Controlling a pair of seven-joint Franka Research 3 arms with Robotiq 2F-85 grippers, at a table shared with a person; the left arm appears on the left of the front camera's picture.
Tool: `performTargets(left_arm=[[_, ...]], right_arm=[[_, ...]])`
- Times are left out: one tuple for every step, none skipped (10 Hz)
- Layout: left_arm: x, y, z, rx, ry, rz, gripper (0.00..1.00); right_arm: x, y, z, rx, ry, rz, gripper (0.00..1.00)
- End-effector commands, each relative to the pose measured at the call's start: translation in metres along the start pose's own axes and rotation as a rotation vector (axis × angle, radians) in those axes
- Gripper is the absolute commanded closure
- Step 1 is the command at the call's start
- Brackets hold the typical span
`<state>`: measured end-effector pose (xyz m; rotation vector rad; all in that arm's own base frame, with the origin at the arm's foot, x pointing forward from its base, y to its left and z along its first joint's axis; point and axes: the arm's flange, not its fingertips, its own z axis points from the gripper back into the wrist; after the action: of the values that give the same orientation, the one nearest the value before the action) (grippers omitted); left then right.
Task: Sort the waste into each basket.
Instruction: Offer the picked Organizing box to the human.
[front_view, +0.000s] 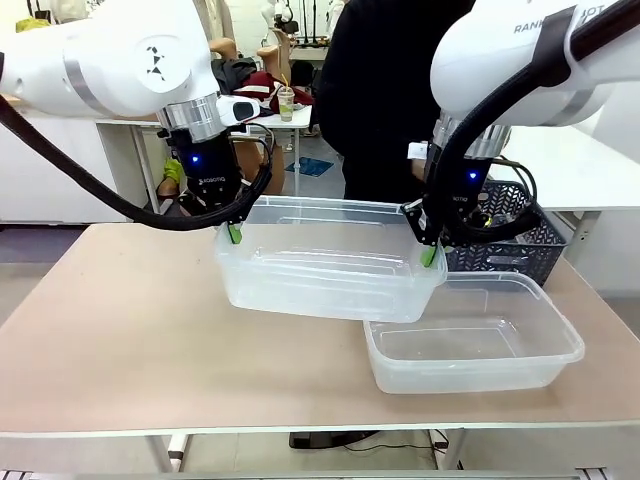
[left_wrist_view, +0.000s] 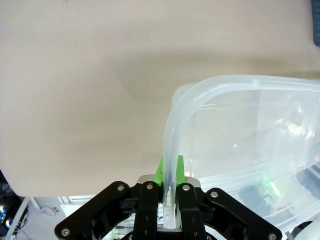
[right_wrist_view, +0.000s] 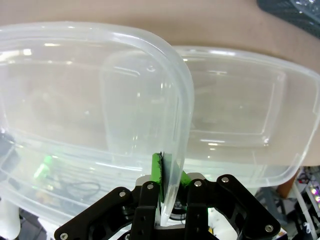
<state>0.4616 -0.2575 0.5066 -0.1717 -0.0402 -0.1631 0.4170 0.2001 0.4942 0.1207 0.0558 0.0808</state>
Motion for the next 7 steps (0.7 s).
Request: performTargets(left_arm=[[0.0019,-0.0002,0.0058,-0.004,-0.004,-0.014,0.94],[0.0019,-0.0002,0.0058,-0.004,-0.004,-0.014,0.94],[0.0019,-0.0002,0.0058,-0.004,-0.004,-0.014,0.94],[0.0019,-0.0002,0.0058,-0.004,-0.004,-0.014,0.94],[0.0019,-0.0002,0.0058,-0.004,-0.004,-0.014,0.94],[0.0019,-0.0002,0.0058,-0.004,-0.004,-0.014,0.94],[0.0019,-0.0002,0.0058,-0.004,-0.004,-0.014,0.94]], right_arm=[[-0.0016,-0.0025,0.0020,-0.001,0.006,0.002,0.95],[-0.0016,-0.0025,0.0020,-0.001,0.006,0.002,0.95],[-0.0016,-0.0025,0.0020,-0.001,0.006,0.002,0.95],[-0.0016,-0.0025,0.0020,-0.001,0.006,0.002,0.95],[-0.0016,-0.0025,0.0020,-0.001,0.006,0.002,0.95],[-0.0016,-0.0025,0.0020,-0.001,0.006,0.002,0.95],[-0.0016,-0.0025,0.0020,-0.001,0.006,0.002,0.95]])
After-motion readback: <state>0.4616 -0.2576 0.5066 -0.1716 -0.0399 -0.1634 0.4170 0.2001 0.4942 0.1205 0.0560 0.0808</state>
